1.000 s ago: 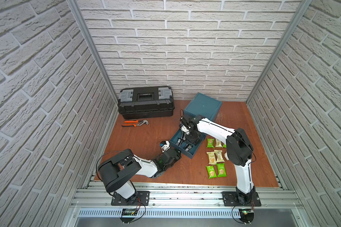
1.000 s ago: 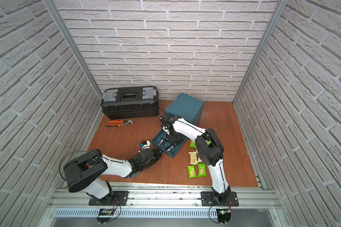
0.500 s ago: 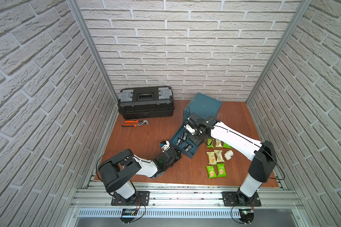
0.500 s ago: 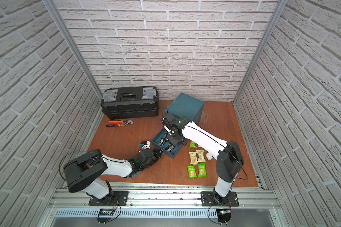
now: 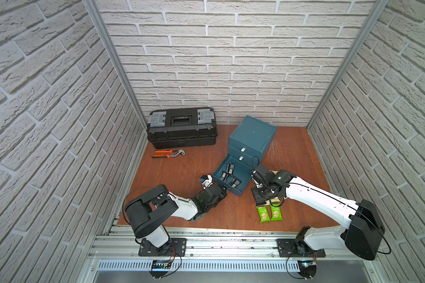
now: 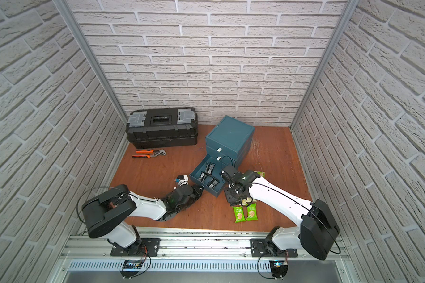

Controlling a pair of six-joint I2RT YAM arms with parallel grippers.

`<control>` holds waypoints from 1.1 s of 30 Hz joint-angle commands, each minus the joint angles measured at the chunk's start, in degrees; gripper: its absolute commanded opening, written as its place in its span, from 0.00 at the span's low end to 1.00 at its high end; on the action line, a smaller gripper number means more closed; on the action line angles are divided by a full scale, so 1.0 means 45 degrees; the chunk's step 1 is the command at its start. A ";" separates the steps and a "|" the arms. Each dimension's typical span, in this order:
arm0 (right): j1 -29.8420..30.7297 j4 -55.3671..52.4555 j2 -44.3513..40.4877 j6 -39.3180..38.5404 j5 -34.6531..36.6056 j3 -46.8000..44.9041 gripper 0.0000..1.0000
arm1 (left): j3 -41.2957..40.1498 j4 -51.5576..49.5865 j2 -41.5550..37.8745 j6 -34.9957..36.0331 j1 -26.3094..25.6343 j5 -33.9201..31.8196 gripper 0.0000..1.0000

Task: Take the cookies out of the drawer
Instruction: Place the cookie at the center of the board.

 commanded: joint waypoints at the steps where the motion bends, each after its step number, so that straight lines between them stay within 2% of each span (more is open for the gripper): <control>1: -0.0335 0.1780 0.0572 0.0926 -0.0634 -0.0177 0.40 | 0.0182 -0.0034 0.0294 -0.0041 0.0063 0.0094 0.00; 17: -0.1296 0.3635 0.2574 0.1247 -0.0520 -0.0849 0.41 | 0.0137 -0.0262 0.0152 -0.0103 0.0067 0.0013 0.00; 22: -0.1319 0.3796 0.2945 0.1253 -0.0422 -0.0905 0.48 | 0.0124 -0.0266 0.0135 -0.0093 0.0071 -0.0017 0.00; 27: -0.1319 0.3640 0.2671 0.1201 -0.0296 -0.0940 0.58 | 0.0124 -0.0286 0.0116 -0.0083 0.0075 -0.0003 0.00; 33: -0.1290 0.2594 0.0665 0.0698 0.0064 -0.0843 0.59 | 0.0095 -0.0324 0.0038 -0.0063 0.0073 -0.0043 0.00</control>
